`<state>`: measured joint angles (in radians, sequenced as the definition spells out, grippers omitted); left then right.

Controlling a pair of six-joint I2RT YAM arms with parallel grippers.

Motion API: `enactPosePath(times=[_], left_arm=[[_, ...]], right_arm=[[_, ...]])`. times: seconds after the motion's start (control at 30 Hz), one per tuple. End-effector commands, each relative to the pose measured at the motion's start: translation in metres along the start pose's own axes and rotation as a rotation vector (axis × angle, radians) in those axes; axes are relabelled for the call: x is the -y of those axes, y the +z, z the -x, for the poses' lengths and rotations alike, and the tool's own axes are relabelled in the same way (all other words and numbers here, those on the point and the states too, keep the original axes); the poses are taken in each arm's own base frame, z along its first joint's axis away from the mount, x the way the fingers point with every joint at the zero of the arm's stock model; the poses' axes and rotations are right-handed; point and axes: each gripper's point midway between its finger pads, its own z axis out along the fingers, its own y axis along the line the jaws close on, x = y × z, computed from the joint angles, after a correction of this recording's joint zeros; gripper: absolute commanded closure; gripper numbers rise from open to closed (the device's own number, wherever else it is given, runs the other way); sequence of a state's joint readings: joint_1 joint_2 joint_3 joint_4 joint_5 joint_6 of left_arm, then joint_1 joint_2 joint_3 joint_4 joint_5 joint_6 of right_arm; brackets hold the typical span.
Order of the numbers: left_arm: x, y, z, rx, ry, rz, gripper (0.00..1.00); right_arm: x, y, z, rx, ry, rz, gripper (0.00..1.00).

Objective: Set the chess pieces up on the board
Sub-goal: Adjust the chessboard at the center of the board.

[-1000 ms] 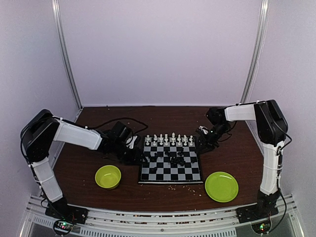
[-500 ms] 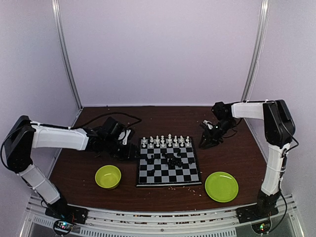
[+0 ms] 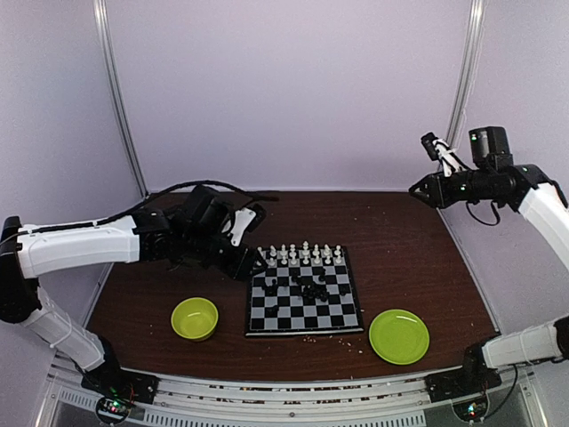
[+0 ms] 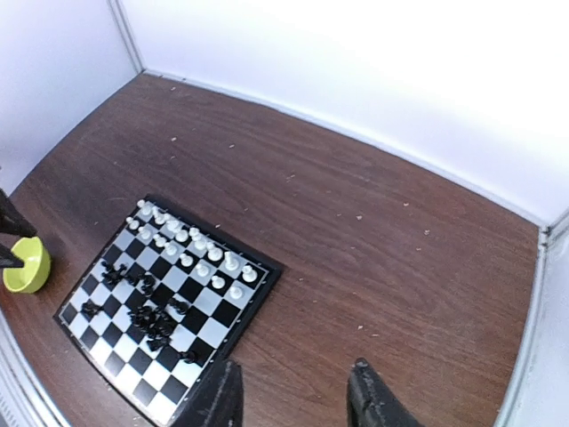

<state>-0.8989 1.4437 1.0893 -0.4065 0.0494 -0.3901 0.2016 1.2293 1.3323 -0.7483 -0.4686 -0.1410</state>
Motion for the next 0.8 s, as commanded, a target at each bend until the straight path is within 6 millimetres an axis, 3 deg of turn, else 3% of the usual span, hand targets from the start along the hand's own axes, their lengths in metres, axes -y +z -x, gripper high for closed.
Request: enactPosePath(times=[0.0, 0.03, 0.07, 0.17, 0.23, 0.3, 0.5, 0.77], left_arm=[[0.01, 0.002, -0.007, -0.064, 0.157, 0.045, 0.52], [0.011, 0.006, -0.01, -0.079, 0.164, 0.04, 0.52], [0.012, 0.012, -0.014, -0.092, 0.175, 0.039, 0.52], [0.012, 0.026, -0.021, -0.118, 0.207, 0.042, 0.53], [0.011, 0.036, -0.021, -0.133, 0.225, 0.048, 0.54], [0.008, 0.045, -0.018, -0.146, 0.238, 0.072, 0.55], [-0.015, 0.076, -0.003, -0.231, 0.173, 0.225, 0.56], [-0.025, 0.1, -0.009, -0.372, 0.0, 0.211, 0.51]], right_arm=[[0.02, -0.007, -0.027, 0.078, -0.053, -0.152, 0.37], [0.019, -0.004, -0.04, 0.08, -0.053, -0.153, 0.11], [0.014, -0.001, -0.052, 0.085, -0.068, -0.125, 0.01], [-0.008, -0.002, -0.078, 0.137, -0.134, -0.014, 0.0], [-0.02, -0.009, -0.082, 0.183, -0.179, 0.047, 0.0], [-0.026, -0.014, -0.08, 0.208, -0.175, 0.085, 0.06], [-0.015, -0.003, -0.094, 0.146, -0.167, 0.074, 0.21], [-0.011, -0.002, -0.094, 0.131, -0.187, 0.056, 0.23]])
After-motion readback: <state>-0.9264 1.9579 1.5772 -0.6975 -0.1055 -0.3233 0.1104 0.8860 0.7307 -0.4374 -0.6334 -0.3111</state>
